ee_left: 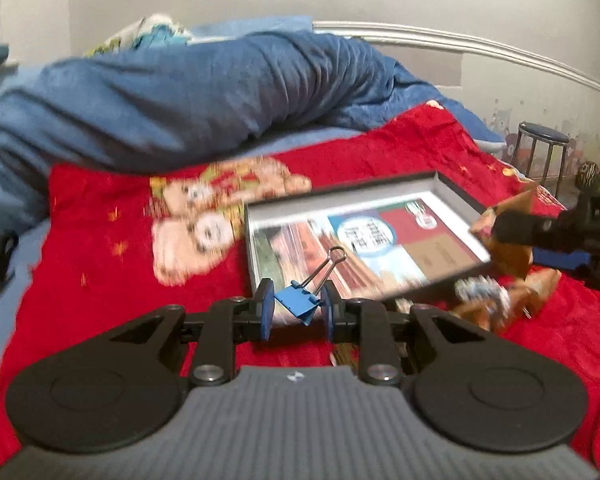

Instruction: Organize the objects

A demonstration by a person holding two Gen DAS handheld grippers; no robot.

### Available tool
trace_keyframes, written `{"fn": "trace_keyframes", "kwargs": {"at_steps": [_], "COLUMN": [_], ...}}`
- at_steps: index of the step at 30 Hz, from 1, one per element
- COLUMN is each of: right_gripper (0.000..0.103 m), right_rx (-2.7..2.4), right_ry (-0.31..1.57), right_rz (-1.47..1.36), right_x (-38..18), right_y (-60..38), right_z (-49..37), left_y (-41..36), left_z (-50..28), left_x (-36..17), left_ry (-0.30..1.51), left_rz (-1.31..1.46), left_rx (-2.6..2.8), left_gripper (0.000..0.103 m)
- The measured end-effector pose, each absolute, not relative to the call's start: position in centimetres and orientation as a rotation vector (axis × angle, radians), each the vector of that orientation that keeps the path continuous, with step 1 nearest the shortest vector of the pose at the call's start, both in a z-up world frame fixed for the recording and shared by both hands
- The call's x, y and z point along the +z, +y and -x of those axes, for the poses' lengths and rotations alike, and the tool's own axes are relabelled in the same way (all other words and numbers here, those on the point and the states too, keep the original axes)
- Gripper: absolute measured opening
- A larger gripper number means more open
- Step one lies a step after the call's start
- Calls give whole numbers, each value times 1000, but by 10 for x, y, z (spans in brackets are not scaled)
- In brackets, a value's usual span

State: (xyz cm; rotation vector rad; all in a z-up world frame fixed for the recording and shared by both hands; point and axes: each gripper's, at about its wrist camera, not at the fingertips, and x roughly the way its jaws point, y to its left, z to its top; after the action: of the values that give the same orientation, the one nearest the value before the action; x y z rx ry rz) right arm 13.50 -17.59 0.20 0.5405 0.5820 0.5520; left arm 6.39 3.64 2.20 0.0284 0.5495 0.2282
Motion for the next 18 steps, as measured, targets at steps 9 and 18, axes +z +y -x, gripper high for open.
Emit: {"fn": "trace_keyframes", "kwargs": {"at_steps": [9,18], "right_gripper": [28,28], "right_rx": [582,594], "right_ry": [627,688], "right_rz": [-462,-410], "right_x": [-18,-51], "right_y": [-134,-103], "right_z": [-183,-221], "left_y": [66,52], "left_z": [-136,-154], "left_x": [3,-32], "left_ry": [613,695], "left_rz": [53,-13], "left_rx": [199,168], "left_gripper": [28,29]}}
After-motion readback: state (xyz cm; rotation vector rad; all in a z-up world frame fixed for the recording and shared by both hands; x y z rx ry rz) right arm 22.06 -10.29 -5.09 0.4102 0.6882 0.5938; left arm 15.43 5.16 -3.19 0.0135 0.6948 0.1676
